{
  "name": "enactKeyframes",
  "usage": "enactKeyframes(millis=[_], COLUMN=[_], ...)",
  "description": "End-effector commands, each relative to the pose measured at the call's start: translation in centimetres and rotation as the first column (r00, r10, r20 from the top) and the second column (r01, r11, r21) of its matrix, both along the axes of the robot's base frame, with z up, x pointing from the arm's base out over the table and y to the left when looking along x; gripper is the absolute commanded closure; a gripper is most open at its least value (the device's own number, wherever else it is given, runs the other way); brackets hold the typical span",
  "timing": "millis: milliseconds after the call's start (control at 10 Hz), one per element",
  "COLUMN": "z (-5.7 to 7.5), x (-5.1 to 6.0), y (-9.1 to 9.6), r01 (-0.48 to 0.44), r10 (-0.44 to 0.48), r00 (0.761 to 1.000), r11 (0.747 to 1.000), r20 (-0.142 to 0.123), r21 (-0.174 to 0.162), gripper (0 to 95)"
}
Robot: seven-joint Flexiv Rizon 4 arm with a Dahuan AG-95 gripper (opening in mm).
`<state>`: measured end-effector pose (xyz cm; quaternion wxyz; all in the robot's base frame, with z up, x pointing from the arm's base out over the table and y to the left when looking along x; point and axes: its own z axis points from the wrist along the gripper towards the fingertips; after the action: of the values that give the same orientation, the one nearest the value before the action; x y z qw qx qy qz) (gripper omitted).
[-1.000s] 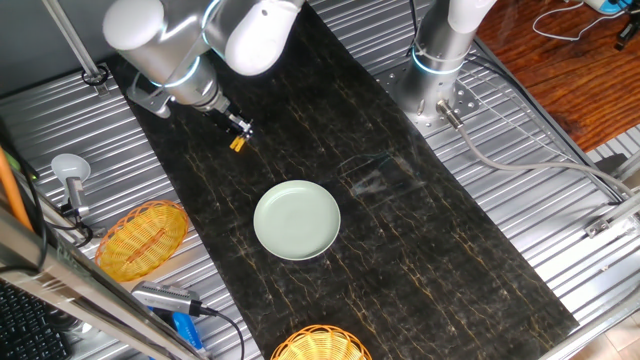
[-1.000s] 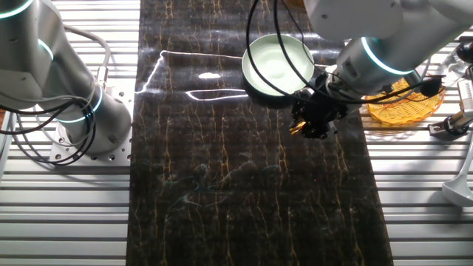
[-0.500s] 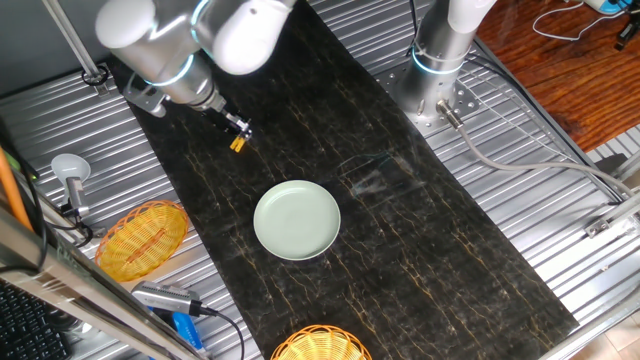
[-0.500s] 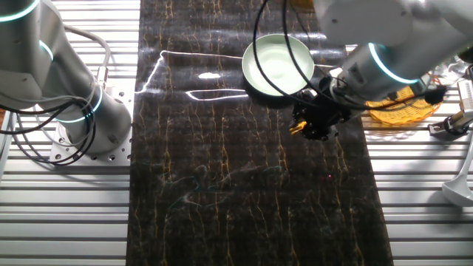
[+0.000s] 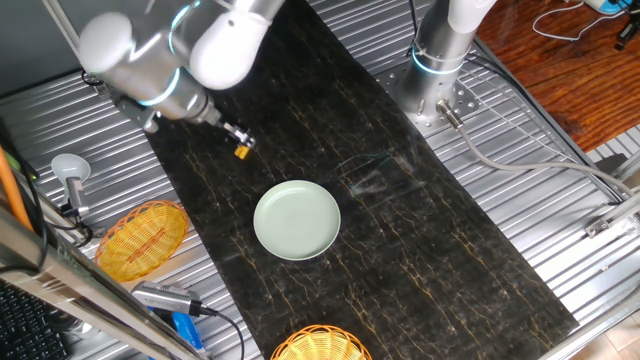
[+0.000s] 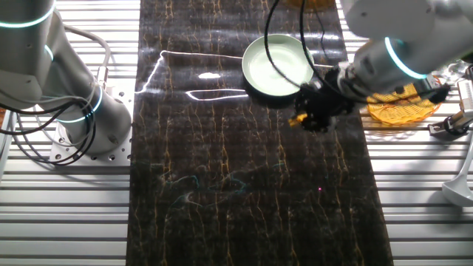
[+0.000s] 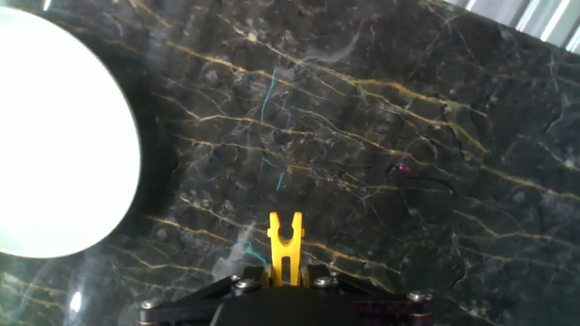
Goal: Use a clamp
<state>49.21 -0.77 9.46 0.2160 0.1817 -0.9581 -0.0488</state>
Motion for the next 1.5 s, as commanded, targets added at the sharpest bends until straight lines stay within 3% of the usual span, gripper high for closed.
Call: enactKeyframes(millis=[100,400,800,1000,1400,1500], z=[-0.4,-0.9,-1.2,-1.2,-1.2,-1.2], x=[-0.6,-0.9,-1.2,-1.2,-1.2,-1.2], y=[1.3,2.7,3.9,3.9,3.9,3.8], r01=[0.006,0.005,0.009,0.018,0.02,0.01], r10=[-0.006,-0.004,-0.008,-0.016,-0.019,-0.01], r00=[1.0,1.0,1.0,0.999,1.0,1.0], r11=[1.0,0.999,0.999,0.998,0.998,0.999], r20=[0.0,-0.025,-0.025,-0.029,-0.024,-0.006], r21=[0.01,0.034,0.04,0.061,0.054,0.053], gripper=[95.0,95.0,95.0,95.0,95.0,95.0])
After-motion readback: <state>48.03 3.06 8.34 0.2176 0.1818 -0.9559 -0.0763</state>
